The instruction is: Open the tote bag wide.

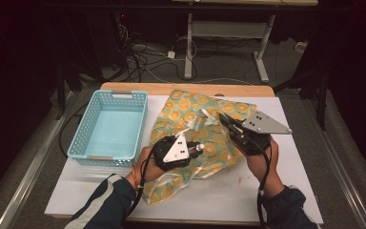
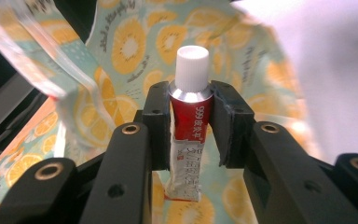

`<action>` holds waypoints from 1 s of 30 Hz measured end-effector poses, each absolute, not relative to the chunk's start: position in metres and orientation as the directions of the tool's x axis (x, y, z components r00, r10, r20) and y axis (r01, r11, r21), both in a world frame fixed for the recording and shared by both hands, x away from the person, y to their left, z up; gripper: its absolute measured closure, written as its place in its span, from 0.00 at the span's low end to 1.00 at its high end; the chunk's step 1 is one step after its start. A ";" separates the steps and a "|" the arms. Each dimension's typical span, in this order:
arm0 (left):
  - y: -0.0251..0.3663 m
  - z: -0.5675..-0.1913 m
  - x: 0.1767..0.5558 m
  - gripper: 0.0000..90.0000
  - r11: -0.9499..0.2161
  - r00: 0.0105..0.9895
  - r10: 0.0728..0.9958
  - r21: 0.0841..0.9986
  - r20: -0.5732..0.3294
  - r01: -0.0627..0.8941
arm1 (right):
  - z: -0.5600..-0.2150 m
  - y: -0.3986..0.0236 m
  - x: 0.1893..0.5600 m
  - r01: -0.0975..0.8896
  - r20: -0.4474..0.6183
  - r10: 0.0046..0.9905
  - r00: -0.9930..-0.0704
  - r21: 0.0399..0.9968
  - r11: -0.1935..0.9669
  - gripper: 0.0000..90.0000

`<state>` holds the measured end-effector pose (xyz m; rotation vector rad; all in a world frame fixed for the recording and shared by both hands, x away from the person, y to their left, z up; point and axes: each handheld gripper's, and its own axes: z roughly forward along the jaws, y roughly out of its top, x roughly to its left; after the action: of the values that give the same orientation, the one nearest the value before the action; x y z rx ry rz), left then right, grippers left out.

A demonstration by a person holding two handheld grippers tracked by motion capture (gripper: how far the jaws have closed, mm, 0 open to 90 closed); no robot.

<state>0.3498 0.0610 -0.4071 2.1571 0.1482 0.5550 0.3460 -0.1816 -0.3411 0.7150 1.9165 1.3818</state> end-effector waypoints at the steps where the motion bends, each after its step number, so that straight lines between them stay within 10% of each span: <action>1: 0.058 -0.410 0.353 0.76 -0.617 0.890 0.299 0.782 0.344 -0.095 | -0.341 -0.181 0.346 0.054 -0.193 0.751 -0.632 0.955 0.290 0.99; 16: 0.025 -0.432 0.387 0.74 -0.614 0.840 0.436 0.789 0.324 0.015 | -0.330 -0.178 0.346 0.029 -0.166 0.758 -0.631 0.971 0.237 0.99; 23: 0.028 -0.426 0.380 0.46 -0.602 0.837 0.441 0.799 0.325 0.007 | -0.330 -0.178 0.345 0.029 -0.172 0.758 -0.629 0.969 0.244 0.99; 30: 0.045 -0.411 0.360 0.42 -0.579 0.840 0.413 0.813 0.353 -0.057 | -0.331 -0.178 0.346 0.030 -0.176 0.759 -0.628 0.968 0.249 0.99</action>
<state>0.3596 0.0447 -0.4110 2.1013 0.2593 0.6515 0.3456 -0.1784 -0.3307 0.7181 1.8722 1.4308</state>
